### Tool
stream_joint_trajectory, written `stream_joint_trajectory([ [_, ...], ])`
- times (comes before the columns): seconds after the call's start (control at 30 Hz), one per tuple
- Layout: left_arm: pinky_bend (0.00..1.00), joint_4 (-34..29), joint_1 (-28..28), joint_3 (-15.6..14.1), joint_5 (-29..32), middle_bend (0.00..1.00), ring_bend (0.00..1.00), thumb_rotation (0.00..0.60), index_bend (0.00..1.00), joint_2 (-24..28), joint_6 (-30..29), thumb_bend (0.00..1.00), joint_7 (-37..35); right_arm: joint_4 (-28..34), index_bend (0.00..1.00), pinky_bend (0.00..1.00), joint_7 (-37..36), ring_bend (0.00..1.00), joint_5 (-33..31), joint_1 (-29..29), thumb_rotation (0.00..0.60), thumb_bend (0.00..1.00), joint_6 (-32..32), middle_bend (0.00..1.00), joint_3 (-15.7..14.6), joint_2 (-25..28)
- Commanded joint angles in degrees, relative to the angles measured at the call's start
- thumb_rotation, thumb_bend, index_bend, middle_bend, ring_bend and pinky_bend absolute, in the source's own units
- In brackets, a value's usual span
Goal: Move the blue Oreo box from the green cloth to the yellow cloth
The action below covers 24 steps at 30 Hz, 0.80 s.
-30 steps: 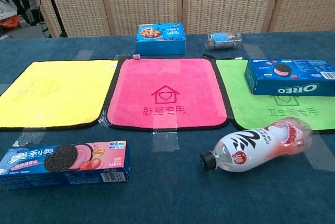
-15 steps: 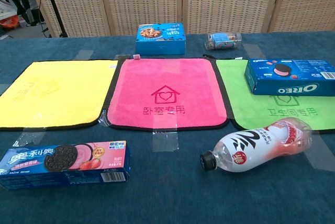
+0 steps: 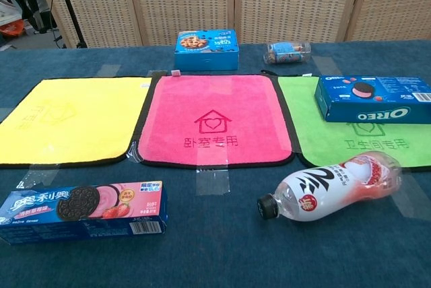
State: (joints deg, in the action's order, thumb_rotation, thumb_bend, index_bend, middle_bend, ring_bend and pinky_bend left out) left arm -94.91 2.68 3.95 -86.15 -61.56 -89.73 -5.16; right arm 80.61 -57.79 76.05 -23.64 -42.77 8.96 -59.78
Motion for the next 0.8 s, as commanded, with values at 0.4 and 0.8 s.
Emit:
stream_joint_trajectory([
  [0.4, 0.0, 0.0, -0.3, 0.3, 0.2, 0.0, 0.0, 0.6, 0.0, 0.5, -0.6, 0.01, -1.3, -11.5, 0.05, 0.0, -2.3, 0.0, -9.7, -8.9, 0.6, 1.0, 16.2, 0.0, 3.7, -6.8],
  [0.8, 0.0, 0.0, -0.2, 0.5, 0.9, 0.0, 0.0, 0.6, 0.0, 0.8, 0.1, 0.01, -1.9, -13.0, 0.05, 0.0, 0.2, 0.0, -14.2, -11.3, 0.6, 1.0, 22.2, 0.0, 5.8, -10.1],
])
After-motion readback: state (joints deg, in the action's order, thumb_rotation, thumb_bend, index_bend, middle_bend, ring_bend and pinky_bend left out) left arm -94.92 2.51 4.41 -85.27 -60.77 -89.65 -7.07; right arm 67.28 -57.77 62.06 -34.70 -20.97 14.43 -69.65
